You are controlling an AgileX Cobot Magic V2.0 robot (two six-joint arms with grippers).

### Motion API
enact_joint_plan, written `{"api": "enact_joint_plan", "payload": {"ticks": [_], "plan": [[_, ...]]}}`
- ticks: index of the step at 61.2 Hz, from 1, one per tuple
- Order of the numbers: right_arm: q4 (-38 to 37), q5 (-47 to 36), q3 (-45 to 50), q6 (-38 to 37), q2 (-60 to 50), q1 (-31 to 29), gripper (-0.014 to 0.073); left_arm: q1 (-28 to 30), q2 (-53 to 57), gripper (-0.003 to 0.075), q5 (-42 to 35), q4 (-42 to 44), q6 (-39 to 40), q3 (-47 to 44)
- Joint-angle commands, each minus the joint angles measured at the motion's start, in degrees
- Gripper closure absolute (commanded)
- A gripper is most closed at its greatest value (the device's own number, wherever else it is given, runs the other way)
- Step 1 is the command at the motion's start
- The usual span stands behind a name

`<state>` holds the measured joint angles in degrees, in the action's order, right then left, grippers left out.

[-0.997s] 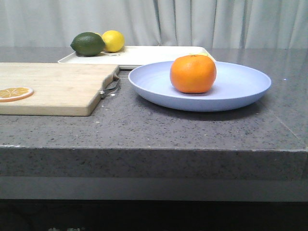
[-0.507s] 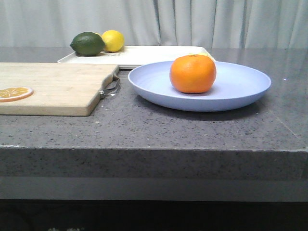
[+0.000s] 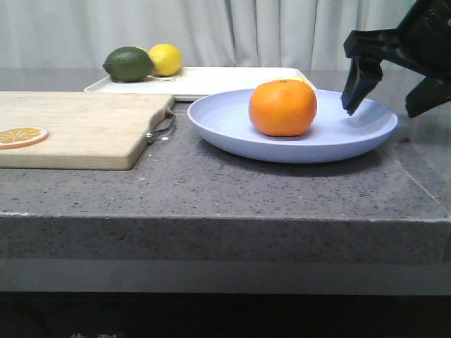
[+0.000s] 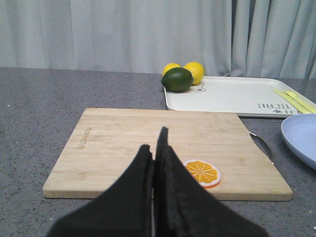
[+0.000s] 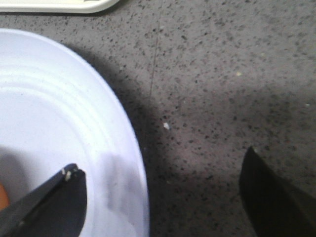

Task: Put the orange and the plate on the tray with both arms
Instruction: 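Move the right gripper to the plate rim nearest it and grasp it, then lift the plate with the orange and carry it over the white tray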

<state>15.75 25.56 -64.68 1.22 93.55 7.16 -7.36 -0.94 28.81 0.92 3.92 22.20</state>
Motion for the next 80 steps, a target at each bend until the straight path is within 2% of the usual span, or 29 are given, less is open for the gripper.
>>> {"api": "enact_joint_plan", "payload": {"ticks": [1,13,23,33,46,66,80], "plan": [[1.42,-2.06,-2.14,0.36,-1.72,-0.02,0.0075,0.01,-0.76,0.0738,-4.77,-0.44,0.43,1.57],[1.98,-2.50,-2.14,0.36,-1.58,-0.02,0.0456,0.01,-0.76,0.0738,-4.77,-0.44,0.43,1.57],[3.07,-2.17,-2.42,0.36,-1.58,-0.02,0.0671,0.01,-0.76,0.0738,-4.77,-0.44,0.43,1.57],[3.74,1.66,-5.12,0.36,-1.58,-0.02,0.0660,0.01,-0.76,0.0738,-4.77,-0.44,0.43,1.57],[6.22,12.28,-17.31,0.36,1.16,-0.16,0.0660,0.01,-0.76,0.0738,-4.77,-0.44,0.43,1.57],[14.93,17.58,-43.78,0.36,14.46,-0.16,0.0655,0.01,-0.76,0.0738,-4.77,-0.44,0.43,1.57],[15.73,21.39,-66.10,-4.31,30.07,-0.16,0.0655,0.01,-0.76,0.0738,-4.77,-0.44,0.43,1.57]]}}
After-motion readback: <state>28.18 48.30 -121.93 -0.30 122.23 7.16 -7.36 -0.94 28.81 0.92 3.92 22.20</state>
